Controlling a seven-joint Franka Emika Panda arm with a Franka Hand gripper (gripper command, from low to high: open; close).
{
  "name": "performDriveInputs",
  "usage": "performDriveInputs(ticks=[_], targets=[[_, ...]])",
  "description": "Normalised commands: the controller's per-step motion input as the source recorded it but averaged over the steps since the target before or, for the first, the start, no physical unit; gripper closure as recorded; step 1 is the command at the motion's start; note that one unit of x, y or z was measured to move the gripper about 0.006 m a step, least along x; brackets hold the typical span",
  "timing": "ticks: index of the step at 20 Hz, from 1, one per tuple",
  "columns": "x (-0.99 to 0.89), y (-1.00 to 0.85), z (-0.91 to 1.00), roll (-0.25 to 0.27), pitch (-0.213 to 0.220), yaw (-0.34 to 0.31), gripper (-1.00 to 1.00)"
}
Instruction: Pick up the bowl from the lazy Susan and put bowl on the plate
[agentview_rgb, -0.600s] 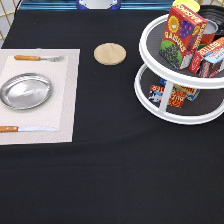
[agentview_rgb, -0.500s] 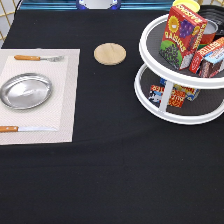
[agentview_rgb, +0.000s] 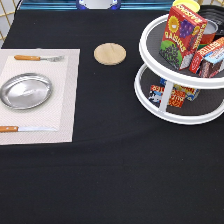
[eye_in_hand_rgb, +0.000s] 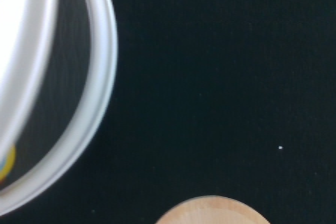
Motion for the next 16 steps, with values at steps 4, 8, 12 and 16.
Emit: performDriveInputs(ticks=[4, 8, 12, 16], targets=[[0.74, 0.50, 0.62, 0.066, 0.212, -0.026, -1.00], [0.80, 0.48, 0.47, 0.095, 0.194, -0.018, -1.00], [0.78, 0.31, 0.23, 0.151, 0.121, -0.037, -1.00], [0.72, 0.09, 0.02, 0.214, 0.074, -0.036, -1.00]])
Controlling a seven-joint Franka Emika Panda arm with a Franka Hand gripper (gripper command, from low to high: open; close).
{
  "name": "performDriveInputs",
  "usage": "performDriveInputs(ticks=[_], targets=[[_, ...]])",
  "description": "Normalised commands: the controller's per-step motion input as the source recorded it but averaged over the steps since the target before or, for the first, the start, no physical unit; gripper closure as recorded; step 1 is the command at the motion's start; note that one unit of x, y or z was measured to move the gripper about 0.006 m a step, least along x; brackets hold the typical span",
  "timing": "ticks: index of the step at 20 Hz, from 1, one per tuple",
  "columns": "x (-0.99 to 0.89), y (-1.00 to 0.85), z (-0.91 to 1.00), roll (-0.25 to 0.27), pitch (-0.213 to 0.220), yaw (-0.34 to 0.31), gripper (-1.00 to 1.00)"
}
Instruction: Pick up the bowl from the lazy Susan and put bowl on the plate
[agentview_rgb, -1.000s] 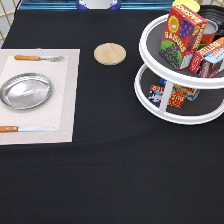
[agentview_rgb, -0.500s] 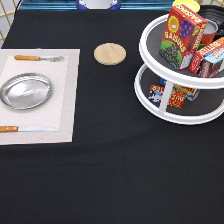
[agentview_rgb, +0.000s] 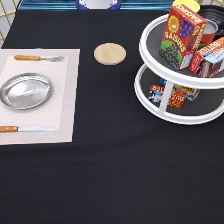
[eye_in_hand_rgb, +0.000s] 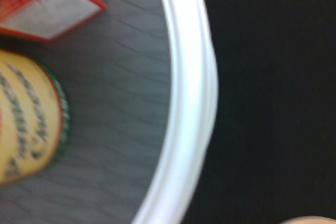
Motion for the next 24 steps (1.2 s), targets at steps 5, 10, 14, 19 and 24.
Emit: performDriveInputs(ticks=[5, 10, 14, 19, 24], targets=[[0.61, 0.01, -0.06, 0.252, 0.055, -0.015, -1.00], [0.33, -0.02, -0.19, 0.287, 0.000, 0.000, -1.00], [0.35, -0.04, -0.27, 0.254, -0.001, 0.000, -1.00], [0.22, 0.00, -0.31, 0.231, -0.001, 0.000, -1.00], [0.00, 0.06, -0.32, 0.213, -0.042, 0.024, -1.00]])
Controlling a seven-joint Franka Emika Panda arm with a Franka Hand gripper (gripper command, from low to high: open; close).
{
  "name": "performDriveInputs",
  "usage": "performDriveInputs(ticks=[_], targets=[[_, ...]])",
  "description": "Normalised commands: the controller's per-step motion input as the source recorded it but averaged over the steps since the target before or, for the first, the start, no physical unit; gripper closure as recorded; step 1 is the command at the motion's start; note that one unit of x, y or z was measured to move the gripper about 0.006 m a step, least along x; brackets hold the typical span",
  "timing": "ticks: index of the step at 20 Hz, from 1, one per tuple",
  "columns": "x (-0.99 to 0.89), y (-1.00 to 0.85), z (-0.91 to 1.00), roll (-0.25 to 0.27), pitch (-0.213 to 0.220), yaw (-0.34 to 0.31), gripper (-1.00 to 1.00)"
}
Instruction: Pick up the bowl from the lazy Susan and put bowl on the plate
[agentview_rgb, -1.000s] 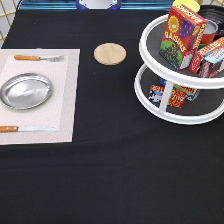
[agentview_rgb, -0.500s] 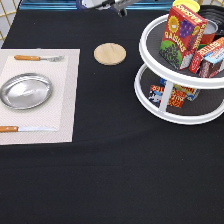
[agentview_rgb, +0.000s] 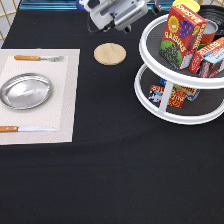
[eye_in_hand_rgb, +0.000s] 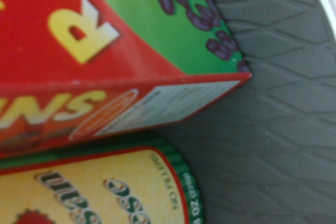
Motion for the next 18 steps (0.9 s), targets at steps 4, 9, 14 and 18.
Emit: performDriveInputs(ticks=[4, 9, 14, 18], targets=[[-0.09, 0.06, -0.36, 0.117, -0.059, 0.024, -1.00], [-0.09, 0.11, -0.28, 0.042, -0.057, 0.029, -1.00], [-0.08, 0.11, -0.21, 0.034, -0.020, 0.024, -1.00], [0.00, 0.20, -0.04, 0.061, 0.000, 0.007, -1.00]])
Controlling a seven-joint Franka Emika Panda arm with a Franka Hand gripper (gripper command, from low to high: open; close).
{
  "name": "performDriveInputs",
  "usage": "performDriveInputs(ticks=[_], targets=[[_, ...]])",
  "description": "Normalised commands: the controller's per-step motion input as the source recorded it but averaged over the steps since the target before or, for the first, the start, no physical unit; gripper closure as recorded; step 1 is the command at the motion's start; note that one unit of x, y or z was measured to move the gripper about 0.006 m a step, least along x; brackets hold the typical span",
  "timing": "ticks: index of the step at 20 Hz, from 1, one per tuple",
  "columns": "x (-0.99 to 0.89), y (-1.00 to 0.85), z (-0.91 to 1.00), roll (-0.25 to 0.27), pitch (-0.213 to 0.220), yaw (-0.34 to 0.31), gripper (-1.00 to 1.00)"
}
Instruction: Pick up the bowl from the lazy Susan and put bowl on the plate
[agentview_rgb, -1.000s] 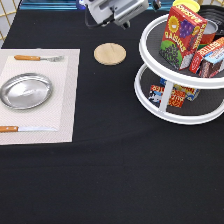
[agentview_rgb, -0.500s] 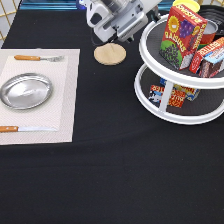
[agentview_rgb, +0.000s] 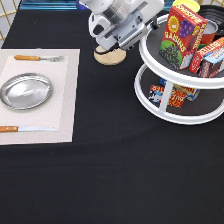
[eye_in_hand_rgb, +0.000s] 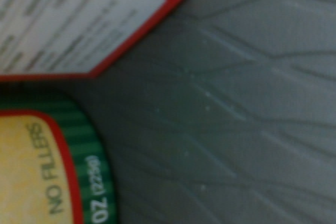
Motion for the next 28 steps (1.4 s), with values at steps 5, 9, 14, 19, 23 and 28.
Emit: performDriveInputs(ticks=[5, 9, 14, 19, 23, 28], targets=[[0.00, 0.05, -0.12, 0.083, 0.000, 0.001, -1.00], [0.09, 0.00, -0.42, 0.082, -0.025, 0.000, -1.00], [0.53, 0.00, -0.12, 0.019, -0.023, 0.000, -1.00], [0.71, 0.00, 0.00, 0.000, 0.000, -0.004, -1.00], [0.79, 0.00, -0.02, 0.000, 0.000, -0.015, -1.00], [0.79, 0.00, -0.02, 0.002, 0.000, -0.004, -1.00]])
